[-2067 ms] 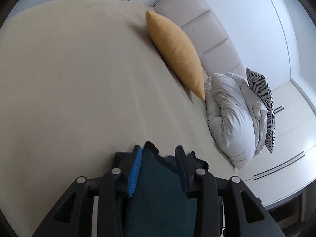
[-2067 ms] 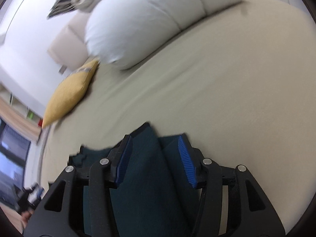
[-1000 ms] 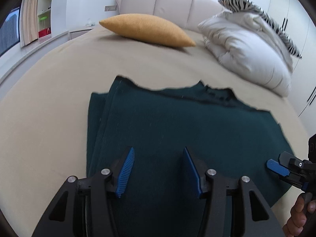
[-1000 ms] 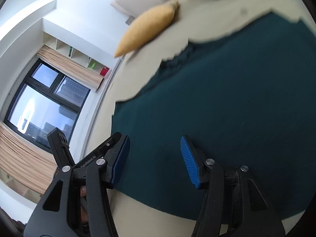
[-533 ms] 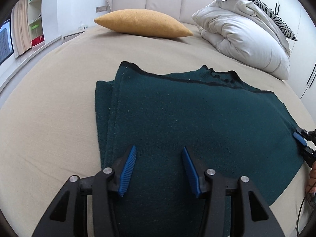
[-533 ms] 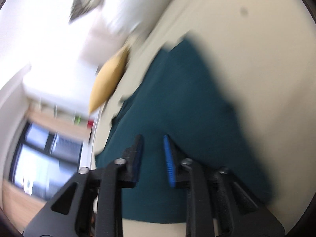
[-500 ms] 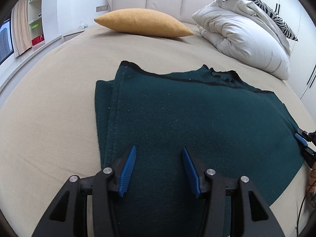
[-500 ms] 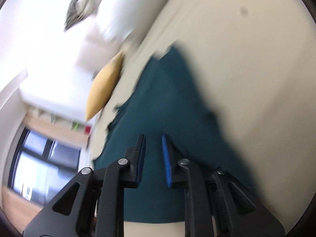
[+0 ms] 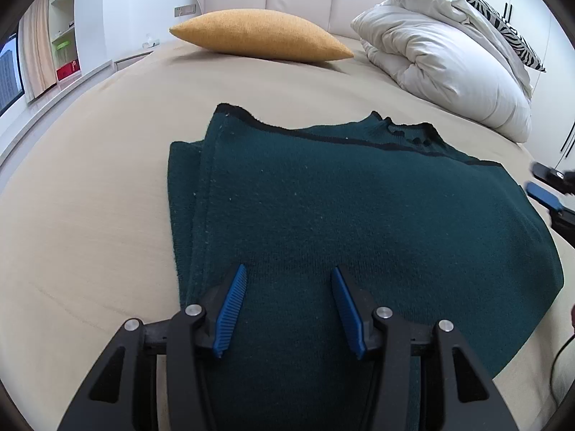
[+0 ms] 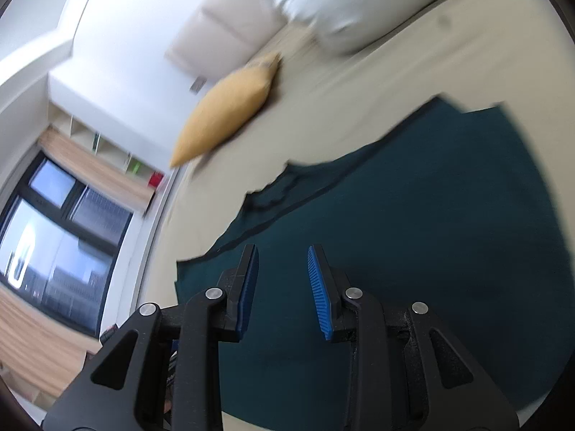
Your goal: Fold small clothes
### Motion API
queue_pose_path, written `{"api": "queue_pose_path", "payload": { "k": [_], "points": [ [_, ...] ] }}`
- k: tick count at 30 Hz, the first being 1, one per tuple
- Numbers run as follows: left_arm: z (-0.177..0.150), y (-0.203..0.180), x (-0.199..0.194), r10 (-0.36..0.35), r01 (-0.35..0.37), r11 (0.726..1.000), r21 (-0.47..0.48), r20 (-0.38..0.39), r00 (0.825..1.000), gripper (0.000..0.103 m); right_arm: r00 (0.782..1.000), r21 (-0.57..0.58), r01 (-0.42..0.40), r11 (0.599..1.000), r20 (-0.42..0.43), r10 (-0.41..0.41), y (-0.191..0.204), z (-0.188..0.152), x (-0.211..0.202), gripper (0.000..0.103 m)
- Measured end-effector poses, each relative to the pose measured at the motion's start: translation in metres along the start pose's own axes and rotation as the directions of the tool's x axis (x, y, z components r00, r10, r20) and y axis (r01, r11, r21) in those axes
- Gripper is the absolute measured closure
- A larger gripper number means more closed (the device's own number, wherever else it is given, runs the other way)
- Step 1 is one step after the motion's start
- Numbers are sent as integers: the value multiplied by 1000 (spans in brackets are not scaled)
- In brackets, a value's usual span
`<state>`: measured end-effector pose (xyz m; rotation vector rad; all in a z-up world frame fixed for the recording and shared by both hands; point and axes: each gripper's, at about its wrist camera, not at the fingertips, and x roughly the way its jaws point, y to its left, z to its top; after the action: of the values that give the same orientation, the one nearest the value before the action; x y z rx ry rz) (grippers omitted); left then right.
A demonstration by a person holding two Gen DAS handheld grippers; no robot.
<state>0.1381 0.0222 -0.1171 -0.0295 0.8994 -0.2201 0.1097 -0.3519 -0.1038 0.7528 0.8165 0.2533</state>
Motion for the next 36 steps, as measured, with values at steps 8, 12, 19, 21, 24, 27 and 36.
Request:
{"api": "queue_pose_path", "payload": {
  "k": [8,12,19,21,24,27,36],
  "points": [
    [0,3,2,-20,20,1000,-7,-1,1000,50,996,53,16,998,-91,-11,-7,1,71,77],
    [0,2,2,-19,19,1000,-4,3,1000,50,1000,118,18,993,-5,-18,-45,14,51,77],
    [1,6,2,-35,35,999,-16,-3,999,50,969,278,129,952,169,-180,-114,28,-24,82],
    [3,7,-1,-37,37,999,-14,-5,999,50,955,275,187,943,176,-240,-113,26,-39,79],
    [10,7,-14,-32,32,999,-45,-6,999,50,955,238,199,951,171,-243,-97,14,-59,73],
    [24,2,-30,-29,32,998,-58,58,998,50,977,173,129,977,145,-154,-82,-2,-70,65],
    [53,34,28,-87,86,980,-177,5,996,53,999,38,47,998,-11,-47,-44,-28,-24,64]
  ]
}}
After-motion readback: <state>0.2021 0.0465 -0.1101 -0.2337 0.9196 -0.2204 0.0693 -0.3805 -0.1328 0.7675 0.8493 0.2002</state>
